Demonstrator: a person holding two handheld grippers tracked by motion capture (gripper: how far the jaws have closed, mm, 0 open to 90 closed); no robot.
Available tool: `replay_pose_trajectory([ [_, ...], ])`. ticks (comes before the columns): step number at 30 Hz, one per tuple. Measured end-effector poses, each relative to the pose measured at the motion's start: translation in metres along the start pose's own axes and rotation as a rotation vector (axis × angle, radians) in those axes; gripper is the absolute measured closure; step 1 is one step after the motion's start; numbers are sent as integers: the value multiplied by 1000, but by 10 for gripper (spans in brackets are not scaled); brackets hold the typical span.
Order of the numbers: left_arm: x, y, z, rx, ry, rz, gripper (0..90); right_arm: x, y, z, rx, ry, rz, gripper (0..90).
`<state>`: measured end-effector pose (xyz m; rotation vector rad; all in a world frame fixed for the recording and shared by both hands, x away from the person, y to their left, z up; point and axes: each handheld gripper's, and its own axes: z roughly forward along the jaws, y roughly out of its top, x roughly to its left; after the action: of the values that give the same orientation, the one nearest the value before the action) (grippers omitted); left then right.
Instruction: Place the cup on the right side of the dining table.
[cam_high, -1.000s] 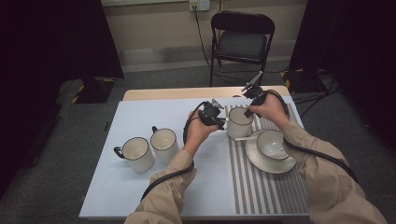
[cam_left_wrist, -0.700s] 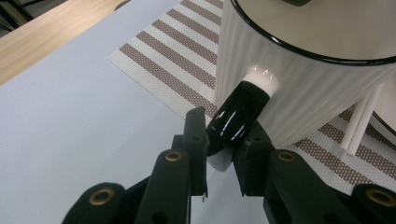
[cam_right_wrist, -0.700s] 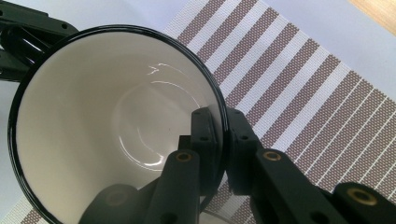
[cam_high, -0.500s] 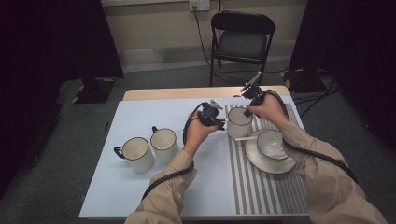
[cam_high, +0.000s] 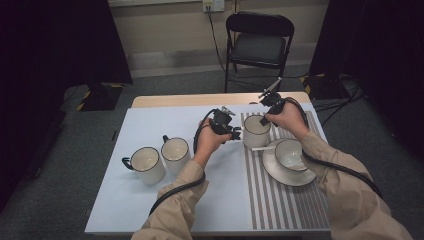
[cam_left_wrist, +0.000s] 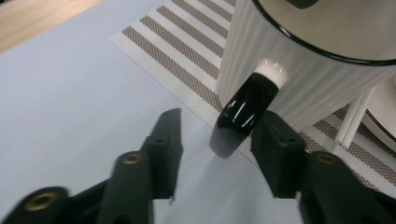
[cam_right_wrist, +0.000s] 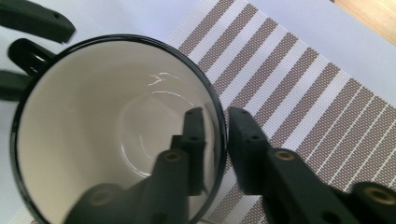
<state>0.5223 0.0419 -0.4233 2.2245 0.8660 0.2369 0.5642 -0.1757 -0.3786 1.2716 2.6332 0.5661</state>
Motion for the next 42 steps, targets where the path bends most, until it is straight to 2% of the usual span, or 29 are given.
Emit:
replay_pose_trajectory([
  [2,0,-1,-1,0,6,8,501,-1,-1,1,-12,-9,-9,668],
  [8,-2,-2,-1,11,1,9,367,-2,-1,-3,-50,-17,-12,528],
  [10,-2,-2,-1,26,-4,6,338,-1,-2,-4,-56,-11,-10,486],
  [14,-4,-3,-3,26,1,14,294,1,-2,-8,-70,-16,-13,413],
  [16,-5,-3,-4,28,-3,18,277,2,-2,-9,-65,-5,3,390],
  [18,-6,-3,-5,33,-10,16,267,4,-2,-11,-74,-6,-7,349],
  [29,-7,-5,-15,16,-9,8,226,13,0,-23,-85,-21,-11,276],
  [42,-8,-9,-21,9,-22,-11,191,19,-1,-26,-90,-30,-10,216],
])
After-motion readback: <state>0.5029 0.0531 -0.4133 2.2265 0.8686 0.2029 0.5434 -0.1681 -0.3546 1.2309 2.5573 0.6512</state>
